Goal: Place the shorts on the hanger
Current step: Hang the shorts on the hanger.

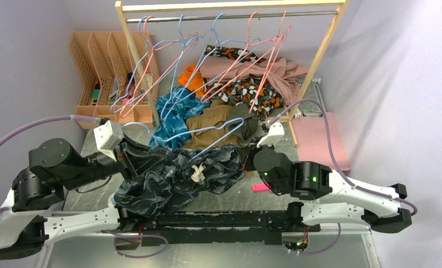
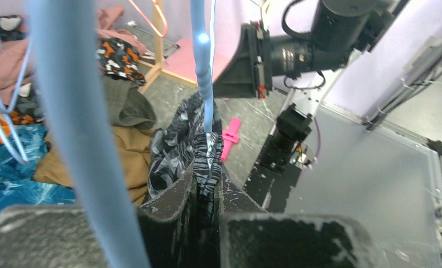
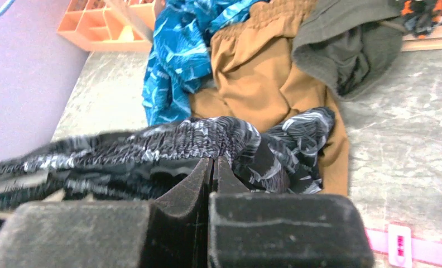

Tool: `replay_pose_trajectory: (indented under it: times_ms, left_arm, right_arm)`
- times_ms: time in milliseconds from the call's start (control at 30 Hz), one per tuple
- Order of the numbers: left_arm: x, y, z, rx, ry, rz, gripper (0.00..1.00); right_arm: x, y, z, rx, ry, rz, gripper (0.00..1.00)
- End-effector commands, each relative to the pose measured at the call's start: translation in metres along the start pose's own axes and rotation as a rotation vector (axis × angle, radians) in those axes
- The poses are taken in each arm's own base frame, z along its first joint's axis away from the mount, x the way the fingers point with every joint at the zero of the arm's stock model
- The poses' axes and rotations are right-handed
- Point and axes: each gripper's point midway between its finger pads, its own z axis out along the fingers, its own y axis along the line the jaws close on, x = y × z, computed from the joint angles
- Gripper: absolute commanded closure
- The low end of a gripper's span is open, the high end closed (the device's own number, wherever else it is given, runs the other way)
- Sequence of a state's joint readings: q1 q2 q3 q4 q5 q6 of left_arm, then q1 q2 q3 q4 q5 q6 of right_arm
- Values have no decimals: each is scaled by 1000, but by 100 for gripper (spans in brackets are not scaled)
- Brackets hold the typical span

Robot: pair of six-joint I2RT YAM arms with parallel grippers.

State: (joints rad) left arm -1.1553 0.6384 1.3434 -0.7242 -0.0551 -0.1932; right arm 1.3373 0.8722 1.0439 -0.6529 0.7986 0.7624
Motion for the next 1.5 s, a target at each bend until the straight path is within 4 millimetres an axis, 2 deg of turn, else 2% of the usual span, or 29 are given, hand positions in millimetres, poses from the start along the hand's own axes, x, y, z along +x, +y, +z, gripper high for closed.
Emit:
replay_pose_trajectory:
  times_ms: [0,300,467,567,933,1033,1167,1267,1367,1467]
  left_arm:
    - [5,-25,-15,141,21,-26,93]
    - [35,-34,-19,209,137,-16,93]
    - [62,-32,-8,205,255,-14,93]
    - [69,-22,-4,152,290,-8,93]
    - [77,10,-6,-28,318,17,93]
    - [67,13,-8,-44,269,21,93]
    - [41,8,-15,-22,159,15,93]
    - [29,5,-19,-7,109,12,93]
    - [34,5,-17,-7,130,14,93]
    - [49,8,-11,-24,193,17,93]
  right_arm:
    - [-17,-34,-7,163,-76,9,100]
    - [-39,-51,-32,169,-97,71,100]
    - [-48,-48,-40,147,-82,57,100]
    - [-52,-43,-42,136,-64,32,100]
    - [-58,-25,-51,75,27,-48,100]
    - [-55,-23,-51,71,46,-65,100]
    - [-51,-25,-51,76,64,-81,100]
    - [-49,-25,-51,72,66,-80,100]
    - [-50,-22,-51,58,64,-73,100]
    - [-51,-18,-51,43,65,-67,100]
